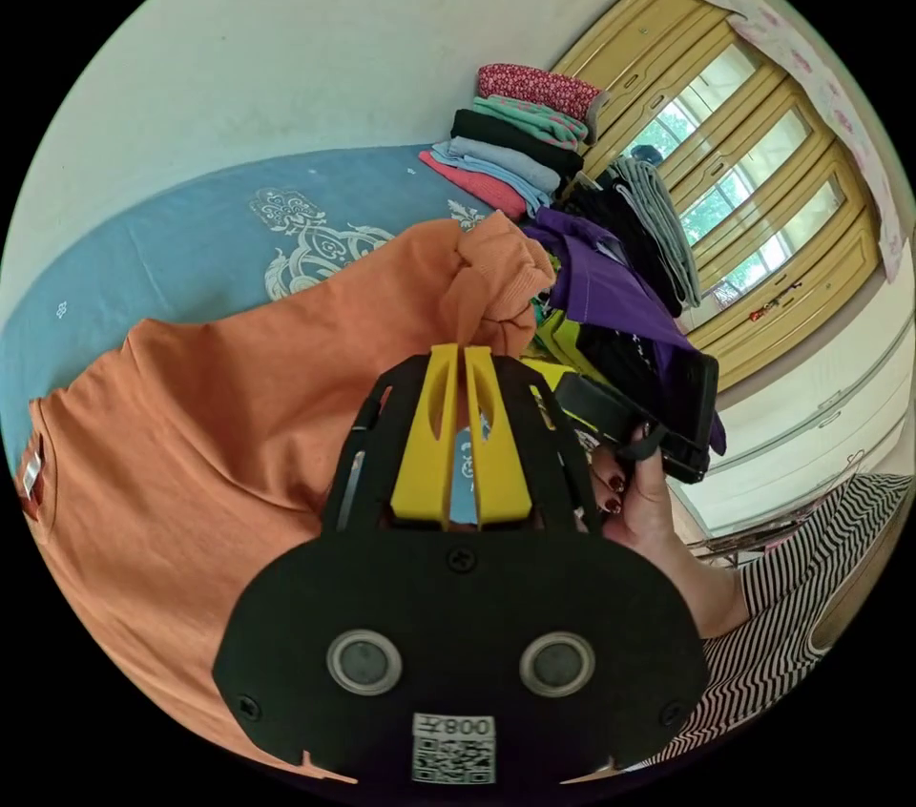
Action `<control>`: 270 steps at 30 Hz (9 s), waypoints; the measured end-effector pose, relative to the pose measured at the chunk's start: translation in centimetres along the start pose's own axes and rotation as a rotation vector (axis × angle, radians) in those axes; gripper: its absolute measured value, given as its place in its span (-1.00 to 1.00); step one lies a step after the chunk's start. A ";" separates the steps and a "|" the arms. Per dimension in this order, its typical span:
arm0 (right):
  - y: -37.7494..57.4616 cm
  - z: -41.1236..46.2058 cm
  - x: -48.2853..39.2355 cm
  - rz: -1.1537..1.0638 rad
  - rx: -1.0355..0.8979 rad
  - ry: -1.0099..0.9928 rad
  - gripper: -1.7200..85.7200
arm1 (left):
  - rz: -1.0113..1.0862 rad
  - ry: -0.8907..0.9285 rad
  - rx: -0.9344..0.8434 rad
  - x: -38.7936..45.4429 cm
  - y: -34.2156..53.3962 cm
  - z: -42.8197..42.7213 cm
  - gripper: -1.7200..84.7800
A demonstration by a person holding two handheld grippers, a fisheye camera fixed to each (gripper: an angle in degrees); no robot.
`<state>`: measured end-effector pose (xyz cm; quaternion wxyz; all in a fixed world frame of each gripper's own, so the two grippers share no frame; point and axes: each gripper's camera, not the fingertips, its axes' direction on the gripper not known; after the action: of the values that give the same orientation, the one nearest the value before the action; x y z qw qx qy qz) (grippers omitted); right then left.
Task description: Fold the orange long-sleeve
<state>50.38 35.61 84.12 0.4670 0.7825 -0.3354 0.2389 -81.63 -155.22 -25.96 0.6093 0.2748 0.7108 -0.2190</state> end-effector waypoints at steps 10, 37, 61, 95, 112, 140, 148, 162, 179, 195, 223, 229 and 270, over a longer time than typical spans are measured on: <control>0.6 4.4 -1.3 -0.081 -0.055 0.036 -0.91 | 0.028 0.185 0.132 -3.1 0.8 -6.0 -0.73; 12.0 22.4 -17.9 -0.436 -0.209 -0.259 -0.93 | -0.126 -0.060 0.362 -15.0 10.6 -32.8 -0.90; 36.0 48.9 -20.8 -0.631 -0.766 -0.125 -0.90 | -0.696 -0.132 0.483 -36.4 40.8 -41.7 -0.88; 30.5 46.9 -4.9 -0.506 -0.665 0.141 -0.96 | -0.327 -0.221 0.280 -32.7 31.1 -33.8 -0.95; 27.5 41.9 1.7 -0.351 -0.511 0.267 -0.96 | -0.219 -0.199 0.029 -32.9 18.9 -18.6 -0.95; 32.7 45.7 -5.0 -0.613 -0.506 0.387 -0.96 | -0.208 -0.274 0.138 -30.0 30.4 -31.3 -0.95; 34.8 51.0 -5.6 -0.640 -0.649 0.435 -0.96 | -0.442 -0.339 0.043 -32.1 43.0 -36.5 -0.95; 42.1 55.0 -15.5 -0.751 -0.663 0.165 -0.96 | -0.582 -0.354 0.410 -30.8 59.1 -52.7 -0.91; 51.9 67.4 -19.1 -0.809 -0.914 0.157 -0.96 | -1.310 -0.265 1.118 -36.5 91.4 -74.1 -0.75; 43.7 66.4 -14.5 -0.576 -0.901 -0.037 -0.93 | -0.625 -0.215 0.905 -28.4 72.0 -76.0 -0.88; 24.8 68.1 -8.8 -0.283 -0.917 -0.506 -0.85 | -0.031 -0.858 0.237 -6.1 45.4 -52.8 -0.89; 20.1 64.3 -4.7 -0.310 -0.860 -0.516 -0.78 | 0.087 -0.881 0.269 -2.4 41.5 -48.7 -0.89; 13.7 58.1 13.2 -0.110 -0.784 -0.326 -0.61 | -0.427 -0.802 0.098 -16.7 48.9 -47.1 -0.73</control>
<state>52.36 -24.79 74.93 0.6821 0.5900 -0.4280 -0.0589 -82.80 -90.05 -0.71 0.7639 0.0442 0.4484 -0.4620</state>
